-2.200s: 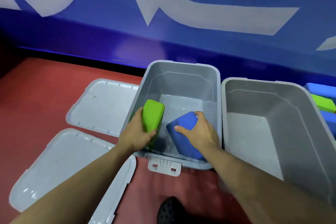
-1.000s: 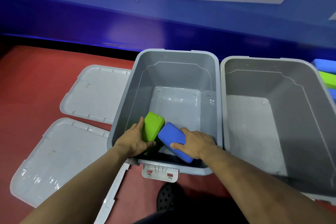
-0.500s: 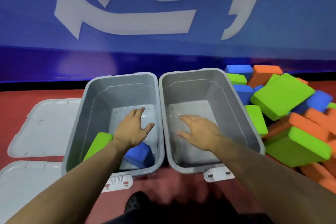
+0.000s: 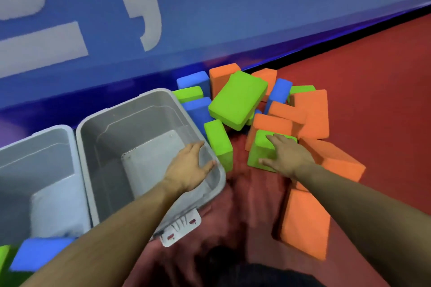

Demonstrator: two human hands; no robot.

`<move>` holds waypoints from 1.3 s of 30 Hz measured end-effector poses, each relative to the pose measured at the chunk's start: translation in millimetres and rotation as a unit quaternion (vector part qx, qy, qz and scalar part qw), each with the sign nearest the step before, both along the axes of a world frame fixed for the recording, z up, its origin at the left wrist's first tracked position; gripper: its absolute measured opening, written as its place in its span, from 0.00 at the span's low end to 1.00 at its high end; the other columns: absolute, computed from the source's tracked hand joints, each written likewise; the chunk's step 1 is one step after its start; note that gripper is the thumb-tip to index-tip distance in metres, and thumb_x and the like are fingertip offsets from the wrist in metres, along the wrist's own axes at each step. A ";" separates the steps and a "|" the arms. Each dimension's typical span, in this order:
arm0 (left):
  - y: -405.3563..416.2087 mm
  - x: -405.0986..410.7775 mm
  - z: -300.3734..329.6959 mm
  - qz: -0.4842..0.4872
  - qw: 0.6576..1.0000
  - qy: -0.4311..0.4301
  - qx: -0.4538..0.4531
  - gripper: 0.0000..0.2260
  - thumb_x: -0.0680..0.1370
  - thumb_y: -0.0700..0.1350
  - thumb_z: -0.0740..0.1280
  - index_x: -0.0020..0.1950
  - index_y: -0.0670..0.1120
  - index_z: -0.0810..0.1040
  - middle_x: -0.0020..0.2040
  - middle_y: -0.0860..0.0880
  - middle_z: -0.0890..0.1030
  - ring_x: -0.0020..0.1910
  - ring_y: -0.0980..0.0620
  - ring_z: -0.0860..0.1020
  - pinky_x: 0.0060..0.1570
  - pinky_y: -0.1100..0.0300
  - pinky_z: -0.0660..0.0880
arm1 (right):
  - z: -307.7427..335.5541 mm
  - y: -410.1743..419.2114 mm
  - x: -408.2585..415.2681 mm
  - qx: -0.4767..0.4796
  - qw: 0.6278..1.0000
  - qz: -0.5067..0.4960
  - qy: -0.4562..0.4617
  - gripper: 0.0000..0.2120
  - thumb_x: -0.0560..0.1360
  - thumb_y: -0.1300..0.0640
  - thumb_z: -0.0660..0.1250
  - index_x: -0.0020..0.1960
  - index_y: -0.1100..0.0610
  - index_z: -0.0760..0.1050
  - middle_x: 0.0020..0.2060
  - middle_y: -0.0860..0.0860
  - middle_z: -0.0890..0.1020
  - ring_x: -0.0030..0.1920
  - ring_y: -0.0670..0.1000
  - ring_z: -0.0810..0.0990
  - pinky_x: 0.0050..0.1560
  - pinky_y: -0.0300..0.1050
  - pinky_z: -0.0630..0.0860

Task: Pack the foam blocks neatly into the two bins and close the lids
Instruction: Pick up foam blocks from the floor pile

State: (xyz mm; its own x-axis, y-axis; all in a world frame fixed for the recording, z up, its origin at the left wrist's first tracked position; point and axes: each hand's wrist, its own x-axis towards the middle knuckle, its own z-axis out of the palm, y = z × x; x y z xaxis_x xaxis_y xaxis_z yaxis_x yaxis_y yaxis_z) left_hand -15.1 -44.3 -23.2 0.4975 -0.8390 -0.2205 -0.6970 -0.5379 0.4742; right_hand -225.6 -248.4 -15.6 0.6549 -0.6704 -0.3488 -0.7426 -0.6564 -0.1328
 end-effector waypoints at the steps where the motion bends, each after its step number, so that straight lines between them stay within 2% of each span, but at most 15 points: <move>1: -16.3 -6.1 -7.0 -0.002 1.000 0.011 0.001 0.32 0.80 0.63 0.64 0.79 0.49 0.63 0.77 0.49 0.67 0.75 0.46 0.68 0.73 0.50 0.66 | -7.6 -12.1 -6.4 0.004 1.000 -0.018 0.005 0.44 0.74 0.32 0.66 0.81 0.50 0.54 0.79 0.51 0.60 0.77 0.56 0.63 0.74 0.53 0.65; 5: -77.4 -26.8 -38.7 0.009 0.999 0.034 -0.013 0.28 0.81 0.55 0.67 0.77 0.44 0.67 0.72 0.44 0.70 0.71 0.44 0.70 0.71 0.54 0.65 | -41.9 -49.3 -15.4 0.020 0.998 -0.065 -0.013 0.44 0.73 0.32 0.66 0.81 0.49 0.55 0.79 0.51 0.61 0.76 0.57 0.62 0.74 0.54 0.64; 8: -118.7 -38.3 -56.2 0.082 0.992 0.082 -0.041 0.26 0.81 0.50 0.69 0.76 0.43 0.68 0.72 0.42 0.69 0.71 0.42 0.71 0.72 0.55 0.62 | -63.3 -65.6 -10.5 0.020 0.996 -0.079 -0.029 0.43 0.73 0.31 0.66 0.80 0.49 0.57 0.78 0.51 0.61 0.77 0.57 0.60 0.76 0.52 0.59; 11: -152.5 -36.9 -75.7 0.173 0.980 0.091 -0.041 0.33 0.80 0.51 0.70 0.79 0.41 0.61 0.77 0.36 0.61 0.77 0.36 0.61 0.77 0.48 0.55 | -81.6 -75.4 -4.0 0.008 0.997 -0.076 -0.015 0.43 0.73 0.29 0.63 0.80 0.47 0.55 0.78 0.51 0.61 0.78 0.57 0.56 0.78 0.52 0.53; 14: -171.2 -26.2 -93.7 0.233 0.970 0.060 0.032 0.39 0.80 0.54 0.69 0.81 0.41 0.53 0.81 0.32 0.49 0.80 0.33 0.50 0.79 0.46 0.47 | -98.6 -73.7 -3.0 -0.009 0.996 -0.089 0.000 0.43 0.71 0.26 0.62 0.79 0.46 0.58 0.75 0.51 0.63 0.76 0.59 0.60 0.77 0.55 0.57; 17: -184.7 -19.7 -105.7 0.287 0.952 0.084 0.067 0.40 0.77 0.56 0.73 0.80 0.45 0.53 0.81 0.33 0.47 0.80 0.33 0.53 0.77 0.43 0.55 | -107.6 -75.6 0.0 -0.063 0.995 -0.082 -0.008 0.42 0.67 0.26 0.65 0.73 0.47 0.64 0.69 0.52 0.67 0.69 0.59 0.65 0.74 0.55 0.60; 20: -191.2 -17.4 -115.0 0.318 0.940 0.099 0.072 0.41 0.75 0.55 0.75 0.78 0.47 0.52 0.78 0.32 0.56 0.74 0.31 0.64 0.71 0.41 0.64 | -114.5 -79.0 3.6 -0.114 0.991 -0.062 -0.015 0.43 0.65 0.26 0.68 0.69 0.50 0.65 0.63 0.53 0.69 0.65 0.58 0.67 0.73 0.55 0.60; 23: -189.0 -19.4 -118.1 0.315 0.943 0.088 0.052 0.38 0.76 0.53 0.74 0.76 0.46 0.54 0.70 0.35 0.64 0.68 0.32 0.70 0.66 0.44 0.68 | -120.7 -78.0 2.5 -0.120 0.990 -0.050 -0.047 0.40 0.64 0.30 0.73 0.65 0.53 0.67 0.59 0.53 0.71 0.61 0.58 0.71 0.70 0.55 0.65; 26: -183.3 -27.1 -107.6 0.302 0.946 0.111 0.025 0.35 0.76 0.56 0.73 0.73 0.47 0.57 0.67 0.36 0.68 0.64 0.31 0.74 0.62 0.43 0.71 | -115.8 -73.2 0.2 -0.119 0.990 -0.046 -0.060 0.36 0.66 0.34 0.75 0.61 0.56 0.68 0.55 0.53 0.73 0.57 0.58 0.74 0.60 0.54 0.71; 28: -181.0 -36.1 -92.5 0.282 0.951 0.124 0.001 0.33 0.76 0.58 0.72 0.71 0.48 0.58 0.66 0.37 0.70 0.62 0.32 0.75 0.60 0.43 0.72 | -103.9 -68.5 -3.4 -0.101 0.987 -0.090 -0.083 0.39 0.65 0.33 0.75 0.63 0.56 0.67 0.57 0.54 0.73 0.58 0.59 0.73 0.59 0.56 0.73; 31: -176.0 -48.3 -60.2 0.242 0.964 0.107 -0.033 0.32 0.75 0.61 0.72 0.70 0.51 0.60 0.65 0.40 0.72 0.62 0.33 0.76 0.59 0.44 0.72 | -77.8 -63.1 -13.5 -0.079 0.978 -0.156 -0.117 0.44 0.66 0.30 0.72 0.70 0.57 0.66 0.61 0.56 0.72 0.63 0.61 0.71 0.61 0.59 0.73; 34: -164.9 -51.4 -20.1 0.223 0.966 0.112 -0.075 0.31 0.74 0.62 0.72 0.70 0.53 0.63 0.65 0.40 0.73 0.63 0.35 0.76 0.60 0.45 0.72 | -41.9 -54.9 -22.0 -0.097 0.971 -0.171 -0.134 0.42 0.67 0.26 0.66 0.67 0.58 0.71 0.58 0.58 0.71 0.61 0.61 0.70 0.63 0.59 0.71; 39: -123.6 -46.8 54.9 0.166 0.970 0.090 -0.152 0.29 0.74 0.66 0.69 0.69 0.56 0.66 0.64 0.43 0.76 0.64 0.39 0.76 0.62 0.47 0.74 | 29.5 -25.5 -16.9 -0.158 0.955 -0.146 -0.204 0.41 0.65 0.24 0.64 0.61 0.57 0.75 0.54 0.57 0.73 0.57 0.61 0.72 0.58 0.58 0.74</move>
